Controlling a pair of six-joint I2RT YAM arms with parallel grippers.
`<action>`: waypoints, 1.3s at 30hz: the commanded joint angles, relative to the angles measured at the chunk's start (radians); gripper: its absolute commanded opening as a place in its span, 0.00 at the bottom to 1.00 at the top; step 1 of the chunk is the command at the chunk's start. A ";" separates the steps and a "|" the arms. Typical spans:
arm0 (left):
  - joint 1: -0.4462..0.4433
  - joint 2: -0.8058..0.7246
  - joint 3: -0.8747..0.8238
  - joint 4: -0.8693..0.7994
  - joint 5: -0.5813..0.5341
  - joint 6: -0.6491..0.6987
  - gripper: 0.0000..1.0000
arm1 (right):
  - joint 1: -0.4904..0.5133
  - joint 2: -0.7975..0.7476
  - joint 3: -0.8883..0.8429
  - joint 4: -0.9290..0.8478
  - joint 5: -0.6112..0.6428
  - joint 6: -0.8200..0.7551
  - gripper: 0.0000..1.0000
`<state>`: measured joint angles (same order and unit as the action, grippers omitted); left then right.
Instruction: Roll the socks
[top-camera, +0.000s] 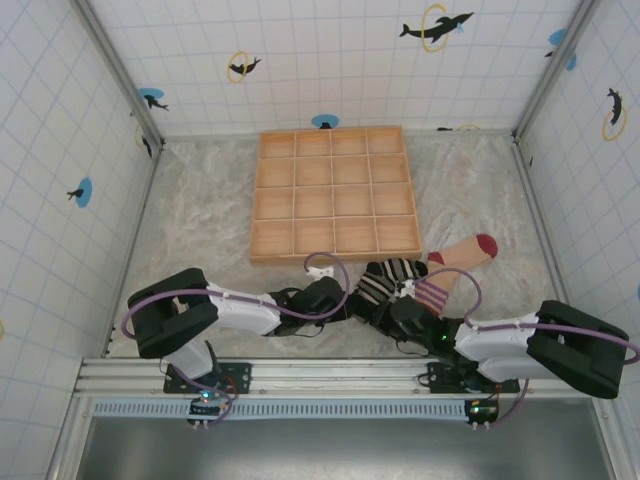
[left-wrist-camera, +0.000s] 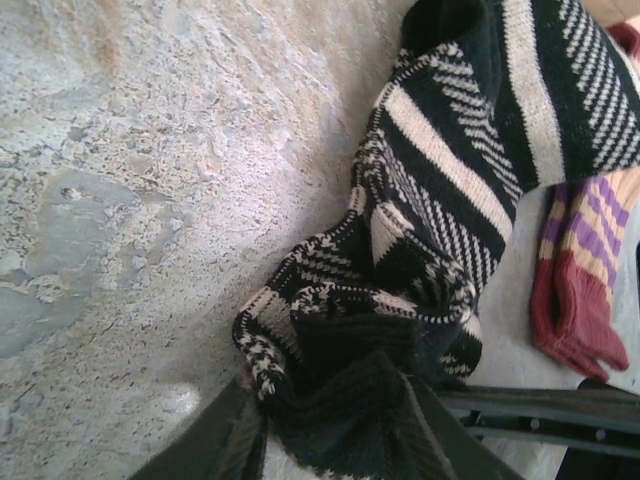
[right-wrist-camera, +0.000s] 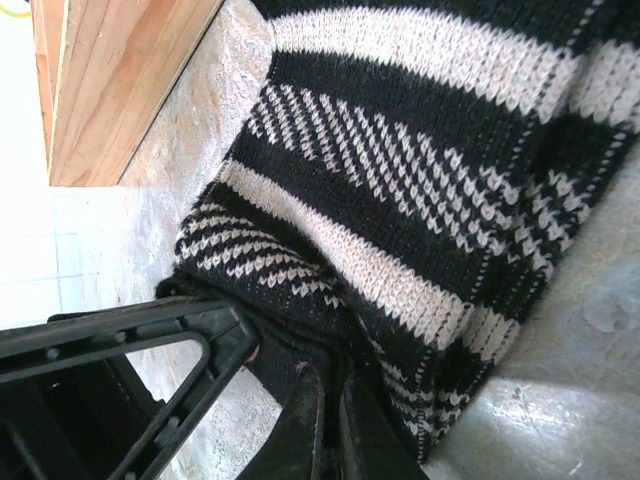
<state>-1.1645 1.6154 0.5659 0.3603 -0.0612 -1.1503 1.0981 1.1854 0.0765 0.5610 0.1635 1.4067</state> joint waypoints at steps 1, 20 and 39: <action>-0.006 0.034 0.010 -0.056 -0.023 -0.036 0.27 | -0.007 0.012 -0.041 -0.083 0.012 0.011 0.00; 0.036 -0.190 0.068 -0.551 -0.072 -0.028 0.00 | -0.032 -0.286 0.111 -0.226 0.001 -0.580 0.66; 0.034 -0.286 0.054 -0.705 -0.016 -0.086 0.00 | 0.245 -0.144 0.118 -0.045 0.142 -1.312 0.63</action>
<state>-1.1313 1.3186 0.6193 -0.3103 -0.0910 -1.2156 1.2896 1.0229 0.2230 0.3775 0.2214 0.2661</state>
